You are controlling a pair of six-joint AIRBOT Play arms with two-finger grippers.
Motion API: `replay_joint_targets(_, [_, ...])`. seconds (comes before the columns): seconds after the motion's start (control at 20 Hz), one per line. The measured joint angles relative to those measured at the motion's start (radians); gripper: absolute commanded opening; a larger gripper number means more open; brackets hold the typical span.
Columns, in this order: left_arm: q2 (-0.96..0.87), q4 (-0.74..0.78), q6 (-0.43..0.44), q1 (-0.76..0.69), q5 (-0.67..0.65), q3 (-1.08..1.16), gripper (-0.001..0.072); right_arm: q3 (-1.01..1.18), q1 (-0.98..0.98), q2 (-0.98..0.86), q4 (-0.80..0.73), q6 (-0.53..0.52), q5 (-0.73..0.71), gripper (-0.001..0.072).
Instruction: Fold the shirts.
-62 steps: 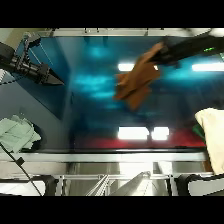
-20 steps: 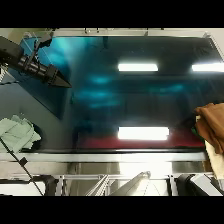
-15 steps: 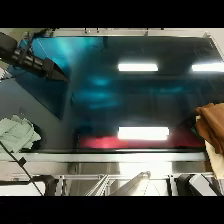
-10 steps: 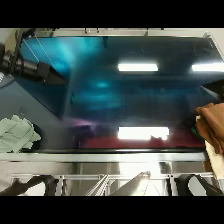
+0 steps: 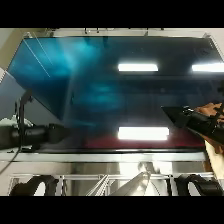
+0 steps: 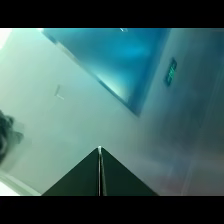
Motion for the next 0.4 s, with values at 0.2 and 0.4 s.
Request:
replay_joint_targets(0.2, [0.14,-0.001,-0.023,0.0,-0.019,-0.073,0.0027,-0.028,0.019,0.014,0.011,-0.008,-0.027,0.0017])
replay_joint_targets(0.4, [0.228,0.001,-0.056,0.0,-0.035,-0.093,0.0027,-0.035,0.024,0.017,0.018,-0.011,-0.034,0.0017])
